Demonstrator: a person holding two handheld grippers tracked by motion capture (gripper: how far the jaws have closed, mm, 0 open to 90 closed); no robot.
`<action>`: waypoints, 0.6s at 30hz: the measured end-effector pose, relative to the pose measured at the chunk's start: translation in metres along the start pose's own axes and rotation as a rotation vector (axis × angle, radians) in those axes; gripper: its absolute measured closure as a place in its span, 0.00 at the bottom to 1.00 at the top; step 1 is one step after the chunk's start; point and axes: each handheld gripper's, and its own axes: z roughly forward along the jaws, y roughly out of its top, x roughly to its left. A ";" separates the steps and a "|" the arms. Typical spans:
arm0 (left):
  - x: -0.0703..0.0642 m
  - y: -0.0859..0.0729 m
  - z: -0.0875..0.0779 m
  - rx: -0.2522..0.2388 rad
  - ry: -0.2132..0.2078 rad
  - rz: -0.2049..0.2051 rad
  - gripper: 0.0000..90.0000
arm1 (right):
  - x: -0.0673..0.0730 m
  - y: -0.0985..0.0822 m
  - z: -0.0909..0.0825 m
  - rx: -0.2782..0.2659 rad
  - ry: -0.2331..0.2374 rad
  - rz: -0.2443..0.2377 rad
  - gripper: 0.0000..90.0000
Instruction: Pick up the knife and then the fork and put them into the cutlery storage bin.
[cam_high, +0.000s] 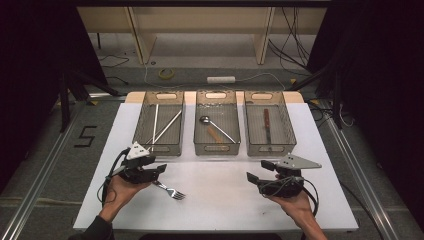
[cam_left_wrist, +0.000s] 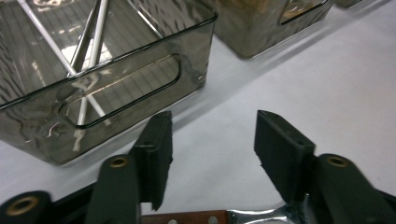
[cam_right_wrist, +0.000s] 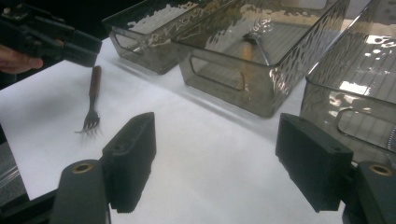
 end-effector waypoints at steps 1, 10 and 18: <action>0.000 0.000 0.000 0.010 0.002 -0.001 0.57 | 0.001 -0.001 0.000 0.002 0.002 -0.002 0.33; 0.009 -0.001 0.009 0.115 0.051 -0.004 0.80 | 0.007 -0.002 0.000 0.008 0.013 -0.013 0.34; 0.020 -0.005 0.016 0.186 0.095 0.018 0.98 | 0.007 -0.002 -0.001 0.009 0.014 -0.015 0.34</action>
